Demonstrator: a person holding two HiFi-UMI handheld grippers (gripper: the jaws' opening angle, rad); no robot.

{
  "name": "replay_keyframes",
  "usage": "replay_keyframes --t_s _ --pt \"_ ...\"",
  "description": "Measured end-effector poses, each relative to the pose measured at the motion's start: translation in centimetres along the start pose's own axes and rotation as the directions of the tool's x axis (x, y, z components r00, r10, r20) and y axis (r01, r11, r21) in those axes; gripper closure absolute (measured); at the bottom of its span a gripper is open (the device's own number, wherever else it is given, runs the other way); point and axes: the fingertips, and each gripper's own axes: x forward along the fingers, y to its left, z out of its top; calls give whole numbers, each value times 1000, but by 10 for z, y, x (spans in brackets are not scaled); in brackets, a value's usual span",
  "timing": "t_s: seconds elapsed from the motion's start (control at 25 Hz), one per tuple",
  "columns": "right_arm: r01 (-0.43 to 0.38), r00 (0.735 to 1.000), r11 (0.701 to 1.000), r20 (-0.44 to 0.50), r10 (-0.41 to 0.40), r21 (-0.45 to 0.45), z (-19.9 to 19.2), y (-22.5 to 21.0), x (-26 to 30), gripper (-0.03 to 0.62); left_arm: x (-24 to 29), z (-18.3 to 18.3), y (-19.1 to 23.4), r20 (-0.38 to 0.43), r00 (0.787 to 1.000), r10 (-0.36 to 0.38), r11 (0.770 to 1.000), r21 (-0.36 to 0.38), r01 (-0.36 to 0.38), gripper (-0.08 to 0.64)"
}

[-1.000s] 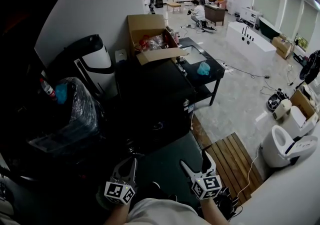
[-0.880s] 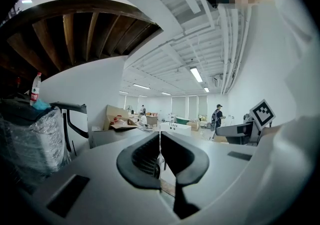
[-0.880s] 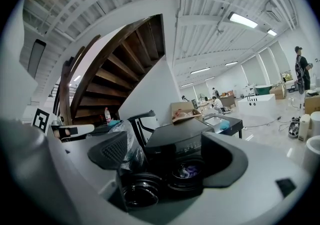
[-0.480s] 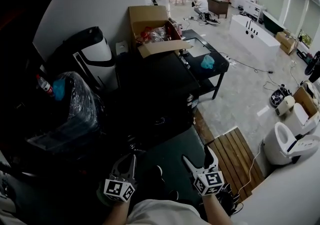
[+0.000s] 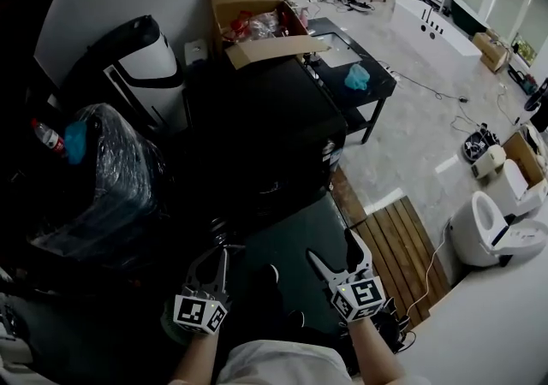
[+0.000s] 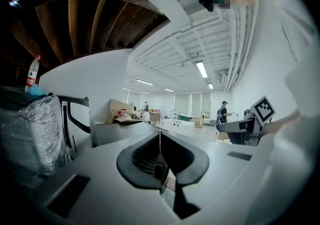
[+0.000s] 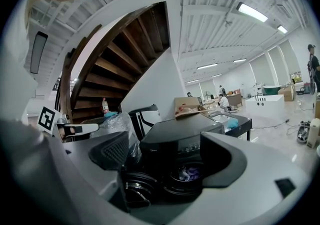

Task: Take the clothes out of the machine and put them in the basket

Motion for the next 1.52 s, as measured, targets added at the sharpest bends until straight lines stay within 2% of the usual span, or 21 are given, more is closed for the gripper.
replay_keyframes --t_s 0.16,0.36,0.52,0.8,1.08,1.2,1.36,1.52 --pt "-12 1000 1000 9 12 -22 -21 -9 27 166 23 -29 16 -5 1000 -16 1000 7 16 537" --pt "5 1000 1000 -16 -6 -24 -74 -38 70 166 60 -74 37 6 999 -32 999 16 32 537" --pt "7 1000 1000 -23 -7 -21 -112 -58 104 169 95 -104 50 29 999 -46 998 49 44 537" --pt "-3 1000 999 -9 3 -50 -173 -85 159 183 141 -157 68 83 994 -71 997 47 67 537" --pt "-27 1000 997 6 28 -75 -247 -116 200 192 183 -220 63 163 972 -171 983 90 158 537" --pt "-38 999 996 18 39 -84 -281 -130 218 193 203 -251 68 164 971 -173 982 104 157 537" --pt "-46 998 995 45 50 -91 -320 -145 241 193 225 -288 77 163 972 -170 984 73 161 537" --pt "-61 995 993 67 68 -105 -356 -152 257 201 234 -317 77 157 974 -165 985 80 154 537"
